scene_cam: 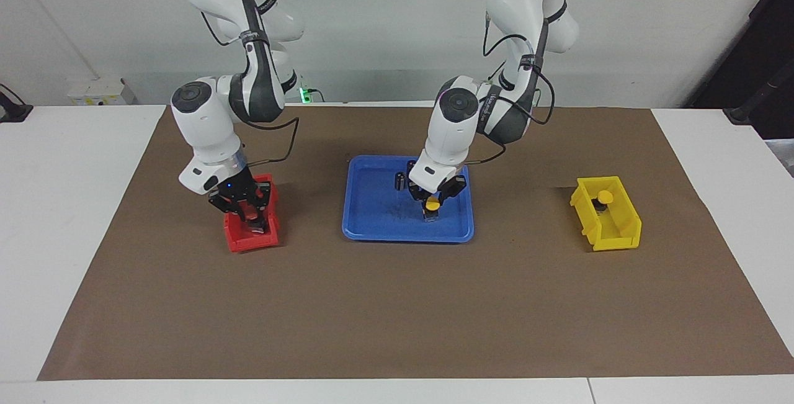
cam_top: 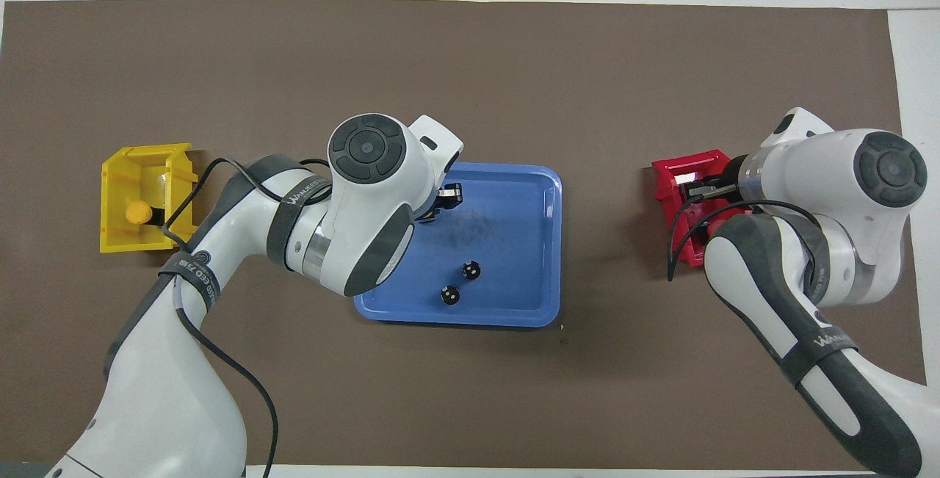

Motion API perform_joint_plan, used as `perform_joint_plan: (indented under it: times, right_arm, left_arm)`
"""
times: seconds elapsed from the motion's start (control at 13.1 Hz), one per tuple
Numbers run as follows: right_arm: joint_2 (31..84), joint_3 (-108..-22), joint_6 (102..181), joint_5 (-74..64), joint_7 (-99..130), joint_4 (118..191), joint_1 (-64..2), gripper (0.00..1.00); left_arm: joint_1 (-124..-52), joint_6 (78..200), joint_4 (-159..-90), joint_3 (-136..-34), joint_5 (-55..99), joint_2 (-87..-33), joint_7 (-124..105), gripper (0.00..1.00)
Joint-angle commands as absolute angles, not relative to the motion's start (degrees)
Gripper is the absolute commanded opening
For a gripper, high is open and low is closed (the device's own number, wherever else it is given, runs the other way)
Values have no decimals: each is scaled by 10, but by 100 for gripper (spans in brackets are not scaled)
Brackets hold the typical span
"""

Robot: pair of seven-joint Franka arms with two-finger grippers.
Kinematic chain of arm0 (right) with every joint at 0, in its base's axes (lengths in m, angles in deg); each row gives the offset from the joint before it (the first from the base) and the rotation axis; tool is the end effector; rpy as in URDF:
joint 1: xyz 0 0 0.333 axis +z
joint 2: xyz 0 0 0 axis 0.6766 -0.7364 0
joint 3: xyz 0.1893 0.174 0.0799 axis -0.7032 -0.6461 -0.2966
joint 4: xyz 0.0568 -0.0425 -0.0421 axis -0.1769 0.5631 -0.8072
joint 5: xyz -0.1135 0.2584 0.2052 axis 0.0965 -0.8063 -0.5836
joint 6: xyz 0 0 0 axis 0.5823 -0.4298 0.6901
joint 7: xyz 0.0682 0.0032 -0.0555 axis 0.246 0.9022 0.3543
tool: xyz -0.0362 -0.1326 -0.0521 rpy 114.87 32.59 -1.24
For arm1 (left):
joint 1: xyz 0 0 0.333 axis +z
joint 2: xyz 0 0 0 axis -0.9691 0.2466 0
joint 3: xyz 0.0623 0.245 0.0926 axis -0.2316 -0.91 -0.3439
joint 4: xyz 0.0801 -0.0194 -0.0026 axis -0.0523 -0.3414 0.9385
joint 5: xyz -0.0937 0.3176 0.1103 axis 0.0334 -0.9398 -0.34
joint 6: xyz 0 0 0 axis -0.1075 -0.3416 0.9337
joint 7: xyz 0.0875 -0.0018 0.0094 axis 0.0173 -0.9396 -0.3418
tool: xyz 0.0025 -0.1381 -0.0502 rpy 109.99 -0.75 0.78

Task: Sort red and yellow buttons by color
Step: 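Release the yellow button into the yellow bin while the right gripper withdraws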

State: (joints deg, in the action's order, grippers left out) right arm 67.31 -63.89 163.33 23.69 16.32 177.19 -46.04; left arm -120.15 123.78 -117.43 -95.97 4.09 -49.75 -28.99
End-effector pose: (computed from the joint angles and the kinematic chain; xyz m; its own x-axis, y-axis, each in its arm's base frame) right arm 0.5223 0.0260 0.2970 0.9749 0.1775 0.1343 0.1810 -0.9834 -0.0139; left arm 0.4670 -0.3622 0.3022 0.9994 0.0271 -0.0233 0.0284 -0.9980 0.0569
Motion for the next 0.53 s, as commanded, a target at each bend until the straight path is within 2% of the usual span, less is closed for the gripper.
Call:
perform_joint_plan:
  times: [0.0,0.15,0.3,0.46]
  right_arm:
    - [676,-646,1634,221,185,1774,-473,63]
    - [675,-646,1587,226,185,1744,-473,65]
    - [674,-646,1484,228,182,1675,-471,70]
    - [694,-646,1385,228,174,1618,-471,74]
  left_arm:
    - [-1197,1195,-1130,-974,53,-487,-293,1]
    - [-1157,1115,-1095,-977,50,-509,-285,1]
    - [-1100,1061,-1095,-979,50,-548,-209,1]
    - [-1027,1011,-1097,-981,46,-566,-80,1]
